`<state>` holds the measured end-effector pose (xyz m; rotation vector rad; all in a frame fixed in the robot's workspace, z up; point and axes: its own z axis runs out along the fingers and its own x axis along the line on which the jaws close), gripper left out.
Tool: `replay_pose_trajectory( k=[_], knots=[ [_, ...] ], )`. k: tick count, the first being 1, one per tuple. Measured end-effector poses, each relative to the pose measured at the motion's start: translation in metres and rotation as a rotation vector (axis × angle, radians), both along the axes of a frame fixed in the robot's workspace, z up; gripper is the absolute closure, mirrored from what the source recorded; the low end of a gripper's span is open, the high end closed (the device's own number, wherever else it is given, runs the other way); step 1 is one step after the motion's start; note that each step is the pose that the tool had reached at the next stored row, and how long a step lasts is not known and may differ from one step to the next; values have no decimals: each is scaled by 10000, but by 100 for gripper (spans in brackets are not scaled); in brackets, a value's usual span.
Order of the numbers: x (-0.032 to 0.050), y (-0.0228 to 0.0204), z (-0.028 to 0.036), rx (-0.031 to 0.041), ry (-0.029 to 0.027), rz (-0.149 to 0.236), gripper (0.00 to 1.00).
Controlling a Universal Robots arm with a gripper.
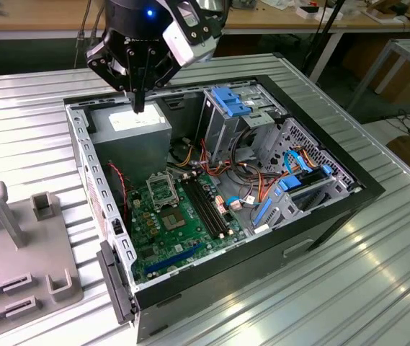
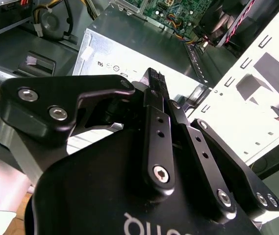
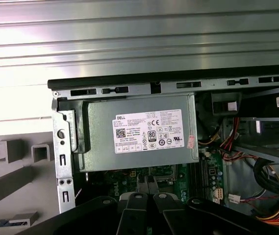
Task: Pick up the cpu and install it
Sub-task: 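Reach for the cpu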
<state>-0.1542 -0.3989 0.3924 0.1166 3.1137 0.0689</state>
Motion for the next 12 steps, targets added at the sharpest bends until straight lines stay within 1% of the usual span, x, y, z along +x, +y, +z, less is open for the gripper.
replay_pose_trajectory(
  k=[12],
  knots=[
    [-25,0,-3,0,1,0,89]
  ],
)
